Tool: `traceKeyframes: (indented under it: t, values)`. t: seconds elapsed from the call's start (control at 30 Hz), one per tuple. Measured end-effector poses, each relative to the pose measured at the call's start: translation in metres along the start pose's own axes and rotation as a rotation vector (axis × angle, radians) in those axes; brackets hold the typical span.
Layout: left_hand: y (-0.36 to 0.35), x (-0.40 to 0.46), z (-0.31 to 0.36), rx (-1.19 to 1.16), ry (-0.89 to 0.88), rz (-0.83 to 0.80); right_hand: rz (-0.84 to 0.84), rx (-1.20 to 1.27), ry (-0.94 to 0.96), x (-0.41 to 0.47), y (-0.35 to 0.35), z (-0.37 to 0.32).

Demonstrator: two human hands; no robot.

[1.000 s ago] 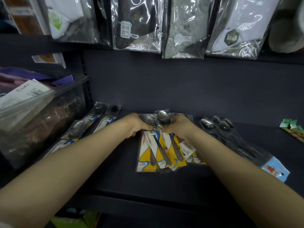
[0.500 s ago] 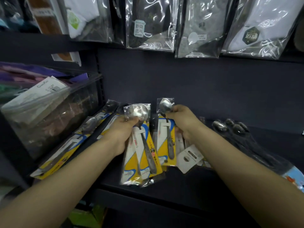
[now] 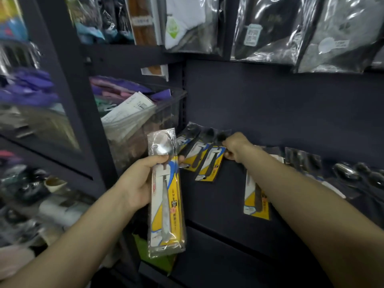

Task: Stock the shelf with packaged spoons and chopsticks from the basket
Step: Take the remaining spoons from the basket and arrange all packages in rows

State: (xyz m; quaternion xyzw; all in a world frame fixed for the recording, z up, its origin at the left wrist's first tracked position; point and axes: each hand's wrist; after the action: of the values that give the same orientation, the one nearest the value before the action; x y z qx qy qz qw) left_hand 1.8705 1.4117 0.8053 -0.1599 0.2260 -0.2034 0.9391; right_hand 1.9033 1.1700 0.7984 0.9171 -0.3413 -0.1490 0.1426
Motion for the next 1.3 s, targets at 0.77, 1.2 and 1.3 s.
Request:
traceKeyframes:
  t: [0.77,1.2,1.3]
  values:
    - [0.016,-0.020,0.001,-0.068,-0.009,-0.010,-0.322,-0.615,0.678,-0.107,-0.023,0.008]
    - [0.025,-0.045,-0.021,0.325,-0.359,0.053,-0.182,0.120,0.313,-0.152,-0.040,0.000]
    - [0.043,-0.053,-0.023,0.349,-0.343,0.075,-0.120,0.156,0.273,-0.141,-0.043,-0.003]
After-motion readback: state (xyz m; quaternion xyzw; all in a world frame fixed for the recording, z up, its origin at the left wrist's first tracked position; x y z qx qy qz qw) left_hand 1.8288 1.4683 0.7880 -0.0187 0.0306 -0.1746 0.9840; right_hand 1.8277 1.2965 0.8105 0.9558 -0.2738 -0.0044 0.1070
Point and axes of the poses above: each hand's wrist, its own x-axis towards the middle knuckle, its own y-axis out of the back of the hand, z = x × y, and after that the axes turned 8 degrees about z, right-handed
